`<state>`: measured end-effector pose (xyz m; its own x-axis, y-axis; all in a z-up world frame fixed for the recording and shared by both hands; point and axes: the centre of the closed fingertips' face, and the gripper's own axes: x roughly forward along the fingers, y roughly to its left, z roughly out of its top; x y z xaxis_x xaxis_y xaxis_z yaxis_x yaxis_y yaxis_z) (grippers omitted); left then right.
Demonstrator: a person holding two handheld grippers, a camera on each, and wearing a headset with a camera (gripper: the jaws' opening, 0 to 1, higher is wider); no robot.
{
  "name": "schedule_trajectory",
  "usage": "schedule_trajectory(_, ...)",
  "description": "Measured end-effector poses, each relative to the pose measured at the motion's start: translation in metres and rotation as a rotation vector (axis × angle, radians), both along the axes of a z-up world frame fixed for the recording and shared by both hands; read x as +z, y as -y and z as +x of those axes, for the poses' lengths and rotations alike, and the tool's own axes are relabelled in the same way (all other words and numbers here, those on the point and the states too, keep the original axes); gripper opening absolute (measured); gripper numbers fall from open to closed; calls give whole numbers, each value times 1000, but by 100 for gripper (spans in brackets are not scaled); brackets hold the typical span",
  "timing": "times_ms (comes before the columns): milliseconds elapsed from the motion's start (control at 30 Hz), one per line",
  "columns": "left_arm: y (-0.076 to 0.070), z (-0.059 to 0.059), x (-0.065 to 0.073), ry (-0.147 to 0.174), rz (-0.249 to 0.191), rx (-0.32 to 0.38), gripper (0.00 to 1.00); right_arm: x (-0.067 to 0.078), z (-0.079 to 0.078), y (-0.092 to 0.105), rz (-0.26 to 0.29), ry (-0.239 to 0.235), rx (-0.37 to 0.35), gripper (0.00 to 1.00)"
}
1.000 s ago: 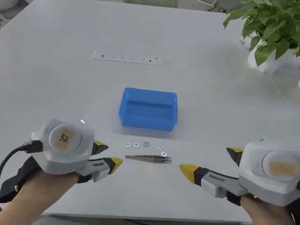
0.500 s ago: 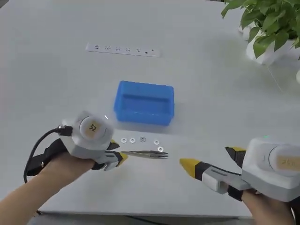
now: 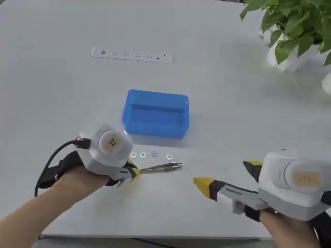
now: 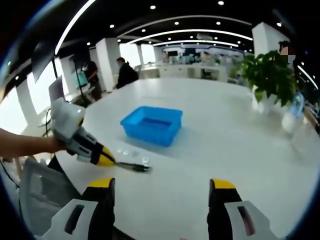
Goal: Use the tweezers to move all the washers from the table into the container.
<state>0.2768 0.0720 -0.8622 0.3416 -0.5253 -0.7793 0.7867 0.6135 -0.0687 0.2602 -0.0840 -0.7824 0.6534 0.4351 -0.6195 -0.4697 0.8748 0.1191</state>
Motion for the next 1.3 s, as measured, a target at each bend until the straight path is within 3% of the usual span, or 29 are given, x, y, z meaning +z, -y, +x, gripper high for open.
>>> schedule_trajectory(133, 3, -7, 3, 31, 15, -39, 0, -1, -3, -6, -24, 5, 31, 75)
schedule_trajectory(233, 8, -12, 17, 51, -25, -38, 0, -2, -5, -10, -52, 12, 57, 74)
schedule_trajectory(367, 8, -14, 31, 84, -36, -25, 0, -5, -7, -13, -89, 19, 89, 74)
schedule_trajectory(733, 20, -7, 100, 202, -179, 37, 0, 5, -14, -21, -109, 36, 108, 72)
schedule_trajectory(933, 22, -9, 124, 250, -196, 7, 0, 7, -18, -30, -113, 46, 155, 65)
schedule_trajectory(1067, 27, -26, 138, 243, -209, -95, 0, 15, -32, -63, -42, 25, 307, 42)
schedule_trajectory(1167, 28, -41, 146, 233, -158, -172, 0, 26, -30, -81, -89, 93, 397, 33)
schedule_trajectory(1200, 30, -45, 149, 240, -157, -198, 0, 29, -31, -92, -116, 119, 463, 30)
schedule_trajectory(1233, 32, -50, 152, 242, -153, -230, 0, 23, -28, -94, -126, 122, 500, 27)
schedule_trajectory(1300, 35, -56, 156, 254, -157, -269, 0, 24, -29, -107, -124, 147, 576, 20)
